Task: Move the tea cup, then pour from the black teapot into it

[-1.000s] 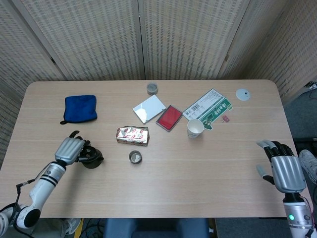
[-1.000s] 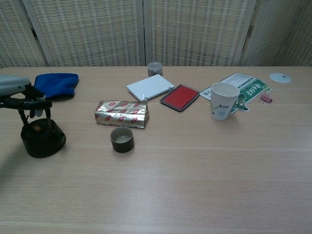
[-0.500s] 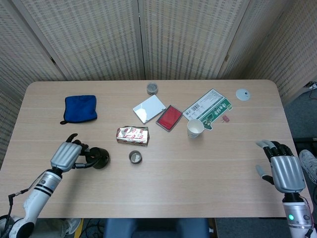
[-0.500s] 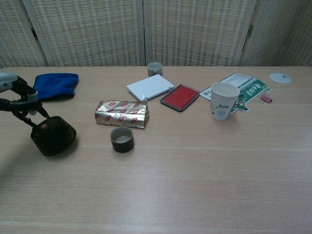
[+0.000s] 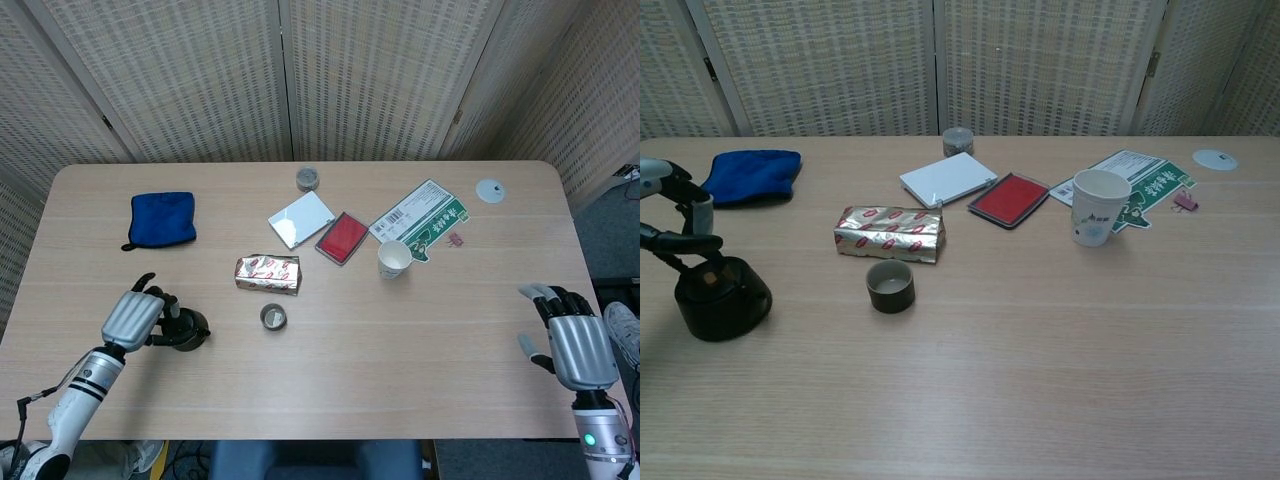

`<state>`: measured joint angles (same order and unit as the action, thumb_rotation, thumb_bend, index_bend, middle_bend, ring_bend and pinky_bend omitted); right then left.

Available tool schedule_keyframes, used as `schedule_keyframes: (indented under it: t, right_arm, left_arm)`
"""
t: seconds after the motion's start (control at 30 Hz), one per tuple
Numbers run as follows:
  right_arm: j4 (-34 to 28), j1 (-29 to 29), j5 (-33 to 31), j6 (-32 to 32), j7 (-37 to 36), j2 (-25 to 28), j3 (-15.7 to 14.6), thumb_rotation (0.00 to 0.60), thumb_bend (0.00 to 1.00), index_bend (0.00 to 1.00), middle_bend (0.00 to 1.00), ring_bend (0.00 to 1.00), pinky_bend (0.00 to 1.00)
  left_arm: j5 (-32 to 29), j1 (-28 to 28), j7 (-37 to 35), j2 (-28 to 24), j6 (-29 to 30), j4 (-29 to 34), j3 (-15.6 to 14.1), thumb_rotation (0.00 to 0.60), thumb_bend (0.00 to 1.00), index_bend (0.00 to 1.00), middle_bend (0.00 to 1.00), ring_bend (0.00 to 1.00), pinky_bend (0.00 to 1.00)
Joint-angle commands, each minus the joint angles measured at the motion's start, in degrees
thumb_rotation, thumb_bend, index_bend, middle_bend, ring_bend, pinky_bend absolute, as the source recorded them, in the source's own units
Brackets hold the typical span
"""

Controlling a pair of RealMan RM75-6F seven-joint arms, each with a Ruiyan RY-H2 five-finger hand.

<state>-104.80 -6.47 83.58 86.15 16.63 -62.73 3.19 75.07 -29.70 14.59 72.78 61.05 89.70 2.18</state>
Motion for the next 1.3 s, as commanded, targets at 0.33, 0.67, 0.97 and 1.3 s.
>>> schedule_keyframes:
  t: [0.33,0.67,0.97,1.3]
  right_arm:
    - [0.1,0.4,-0.1,-0.1,-0.3,0.1,0.3,0.6,0.25,0.24,0.24,0.18,0.25]
    - [0.1,0.6,0.0,-0.4,-0.7,0.1,0.5,0.6,0.25,0.24,0.24,0.18,0.25]
    - [-0.1,1.0,0.0,-0.2,-1.0,0.3,0.6,0.6,0.25,0.24,0.24,0.18,0.25]
    - [0.3,1.6,0.3,0.0,-2.1,0.4,0.5,0.6,0.25,0.24,0.24,0.18,0.25]
  left_arm:
    - [-0.3,0.4,0.7,0.4,-0.5,-0.8,-0.3,0.191,0.14,0.48,0.5,0.33,0.07]
    - [2.2,2.2,2.8,0.0,2.2,1.0,-2.0,0.27,0.14,0.29,0.36,0.28,0.07]
    - [4.2,3.5,5.3,-1.3,3.4,4.0,-3.6,0.311,0.13,0.16,0.24,0.2,0.07]
    - [3.6,3.9,6.5,0.3,2.0,1.7,-4.2,0.37,0.14,0.14,0.22,0.19,0.07]
